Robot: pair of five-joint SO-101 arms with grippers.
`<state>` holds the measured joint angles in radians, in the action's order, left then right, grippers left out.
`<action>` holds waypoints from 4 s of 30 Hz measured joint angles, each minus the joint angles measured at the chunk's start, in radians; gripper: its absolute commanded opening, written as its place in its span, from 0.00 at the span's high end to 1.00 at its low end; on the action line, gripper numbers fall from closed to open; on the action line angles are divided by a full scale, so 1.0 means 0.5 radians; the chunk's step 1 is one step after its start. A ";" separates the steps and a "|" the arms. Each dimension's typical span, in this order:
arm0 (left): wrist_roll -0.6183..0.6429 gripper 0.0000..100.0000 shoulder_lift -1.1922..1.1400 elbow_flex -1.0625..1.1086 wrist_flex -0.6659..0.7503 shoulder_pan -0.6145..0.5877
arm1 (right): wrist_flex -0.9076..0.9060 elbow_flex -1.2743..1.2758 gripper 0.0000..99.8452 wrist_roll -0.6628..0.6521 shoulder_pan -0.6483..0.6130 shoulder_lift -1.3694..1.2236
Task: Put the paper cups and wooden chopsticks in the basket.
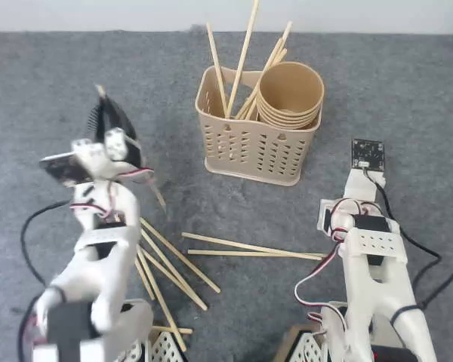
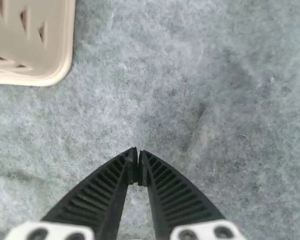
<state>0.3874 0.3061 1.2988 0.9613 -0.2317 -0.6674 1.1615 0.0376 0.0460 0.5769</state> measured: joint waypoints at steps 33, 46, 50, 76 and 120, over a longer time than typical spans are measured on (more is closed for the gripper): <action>-0.003 0.99 -0.295 -2.256 -1.596 0.675 | 0.003 0.000 0.99 -0.160 0.000 0.000; -0.003 0.98 -0.494 -1.718 -1.043 0.635 | 0.003 0.000 0.99 -0.166 0.000 0.000; -0.003 0.80 -0.494 -1.651 -1.034 0.635 | 0.003 0.000 0.99 -0.166 0.000 0.000; 0.000 0.96 0.825 -1.335 -3.670 0.003 | 0.006 0.000 0.99 -0.166 0.000 0.000; 0.141 0.86 -0.758 -1.316 -3.305 -0.516 | 0.006 0.000 0.99 -0.166 0.000 0.000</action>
<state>0.4580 -0.0729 0.6406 -0.6912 -0.4895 -0.6644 1.1615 -0.0453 0.0460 0.5769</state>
